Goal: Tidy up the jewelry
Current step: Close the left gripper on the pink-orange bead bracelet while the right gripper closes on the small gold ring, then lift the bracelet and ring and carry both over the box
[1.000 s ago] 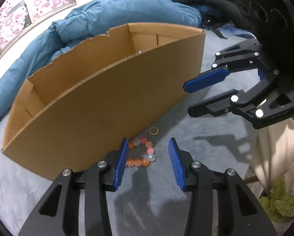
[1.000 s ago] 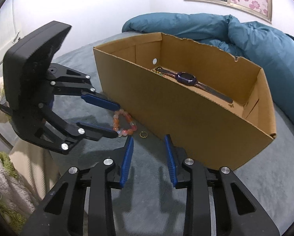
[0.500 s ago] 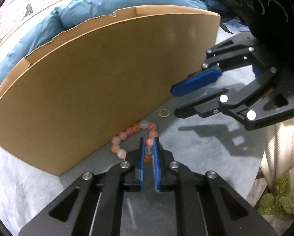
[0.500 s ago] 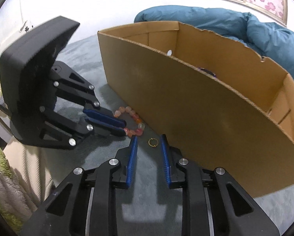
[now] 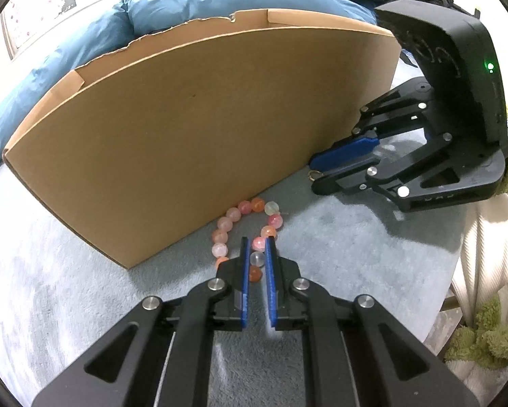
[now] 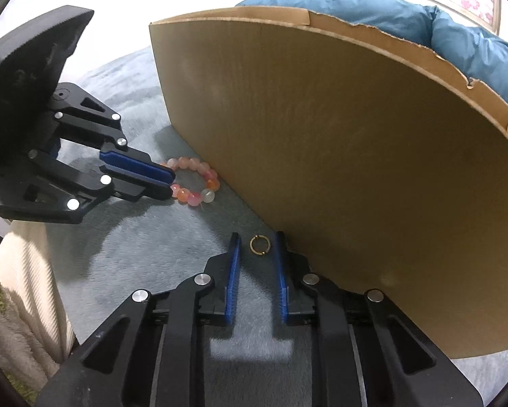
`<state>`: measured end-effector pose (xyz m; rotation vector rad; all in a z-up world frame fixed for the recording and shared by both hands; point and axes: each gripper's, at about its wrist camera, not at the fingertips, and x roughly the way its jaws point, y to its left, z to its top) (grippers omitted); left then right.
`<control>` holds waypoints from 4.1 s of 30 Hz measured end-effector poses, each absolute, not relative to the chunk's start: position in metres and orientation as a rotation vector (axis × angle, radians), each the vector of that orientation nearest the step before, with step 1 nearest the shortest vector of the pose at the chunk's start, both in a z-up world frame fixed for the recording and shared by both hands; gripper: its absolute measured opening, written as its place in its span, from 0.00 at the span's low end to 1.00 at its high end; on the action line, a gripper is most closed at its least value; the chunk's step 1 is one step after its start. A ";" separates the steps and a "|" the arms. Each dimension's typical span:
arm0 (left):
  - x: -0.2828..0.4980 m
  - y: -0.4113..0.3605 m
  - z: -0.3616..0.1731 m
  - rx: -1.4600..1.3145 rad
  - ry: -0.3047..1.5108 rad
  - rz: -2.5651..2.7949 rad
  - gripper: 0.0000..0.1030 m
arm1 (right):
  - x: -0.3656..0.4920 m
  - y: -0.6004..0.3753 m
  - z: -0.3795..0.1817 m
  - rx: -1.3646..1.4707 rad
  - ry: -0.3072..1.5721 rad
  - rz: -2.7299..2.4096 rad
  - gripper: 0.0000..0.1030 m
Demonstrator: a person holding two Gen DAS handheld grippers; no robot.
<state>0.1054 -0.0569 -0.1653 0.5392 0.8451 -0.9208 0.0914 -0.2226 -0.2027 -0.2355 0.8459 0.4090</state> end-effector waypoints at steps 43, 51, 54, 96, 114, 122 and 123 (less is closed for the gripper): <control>0.120 -0.094 -0.170 0.639 0.873 -0.894 0.13 | 0.067 -0.237 -0.197 -0.229 0.888 0.388 0.10; 0.115 -0.093 -0.171 0.645 0.862 -0.894 0.13 | 0.065 -0.239 -0.195 -0.226 0.885 0.388 0.10; 0.114 -0.093 -0.172 0.644 0.857 -0.895 0.12 | 0.065 -0.239 -0.196 -0.227 0.884 0.388 0.10; 0.087 -0.056 -0.045 0.447 0.621 -0.919 0.08 | 0.032 -0.244 -0.117 -0.168 0.691 0.327 0.10; 0.150 -0.090 0.000 0.425 0.505 -0.905 0.09 | 0.071 -0.278 -0.054 -0.196 0.573 0.243 0.10; 0.182 -0.103 -0.061 0.496 0.670 -0.877 0.09 | 0.096 -0.286 -0.091 -0.250 0.686 0.197 0.10; 0.183 -0.104 -0.065 0.503 0.683 -0.876 0.09 | 0.096 -0.285 -0.094 -0.254 0.696 0.195 0.10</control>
